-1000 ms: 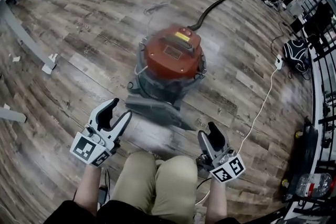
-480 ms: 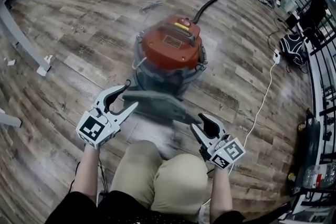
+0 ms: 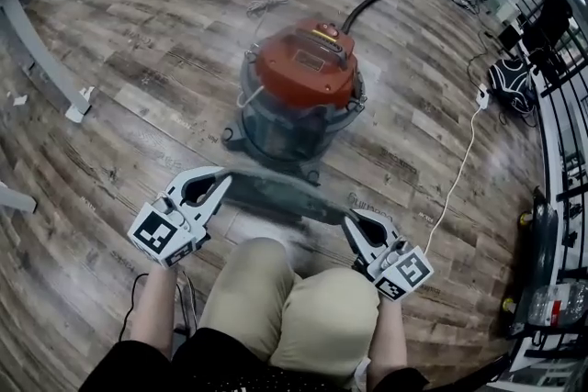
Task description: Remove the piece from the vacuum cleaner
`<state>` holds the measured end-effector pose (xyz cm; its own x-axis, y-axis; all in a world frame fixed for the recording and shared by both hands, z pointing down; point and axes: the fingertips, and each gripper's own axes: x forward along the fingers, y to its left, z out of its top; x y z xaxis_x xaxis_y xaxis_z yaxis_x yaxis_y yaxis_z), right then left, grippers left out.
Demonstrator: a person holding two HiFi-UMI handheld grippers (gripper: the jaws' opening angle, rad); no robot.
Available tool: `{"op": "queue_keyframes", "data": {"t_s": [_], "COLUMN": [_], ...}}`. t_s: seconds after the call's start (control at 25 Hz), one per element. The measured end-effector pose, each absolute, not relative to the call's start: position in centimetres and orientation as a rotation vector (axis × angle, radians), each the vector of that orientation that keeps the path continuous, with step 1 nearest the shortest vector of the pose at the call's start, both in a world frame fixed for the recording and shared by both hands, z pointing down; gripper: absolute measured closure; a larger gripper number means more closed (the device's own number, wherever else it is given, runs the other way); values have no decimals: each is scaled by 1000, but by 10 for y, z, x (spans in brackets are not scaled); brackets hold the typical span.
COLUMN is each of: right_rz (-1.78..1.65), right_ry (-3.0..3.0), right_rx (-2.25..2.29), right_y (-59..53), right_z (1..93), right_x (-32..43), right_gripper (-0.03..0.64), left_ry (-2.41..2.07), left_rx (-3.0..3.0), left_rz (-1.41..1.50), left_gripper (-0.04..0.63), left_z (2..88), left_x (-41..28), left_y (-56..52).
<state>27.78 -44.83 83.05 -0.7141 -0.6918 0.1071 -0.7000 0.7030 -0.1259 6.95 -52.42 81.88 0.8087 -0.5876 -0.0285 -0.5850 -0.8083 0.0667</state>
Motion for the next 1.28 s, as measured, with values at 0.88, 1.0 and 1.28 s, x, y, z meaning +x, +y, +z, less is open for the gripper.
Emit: {"op": "queue_keyframes", "data": {"t_s": [0.88, 1.0, 1.28], "right_rz": [211, 199, 159], "right_ry": [-2833, -2838, -2855], "right_rx": [1296, 1299, 1295], "right_y": [-456, -453, -453], "right_z": [820, 817, 813], "right_x": [276, 277, 278], "right_gripper": [606, 606, 606], "left_ry": [-938, -922, -909], "left_rx": [2918, 2923, 2949], "left_rz": [-5, 30, 63], "left_gripper": [589, 589, 589], "left_z": [832, 836, 836], "left_x": [66, 74, 78], "left_y": [-529, -528, -526]}}
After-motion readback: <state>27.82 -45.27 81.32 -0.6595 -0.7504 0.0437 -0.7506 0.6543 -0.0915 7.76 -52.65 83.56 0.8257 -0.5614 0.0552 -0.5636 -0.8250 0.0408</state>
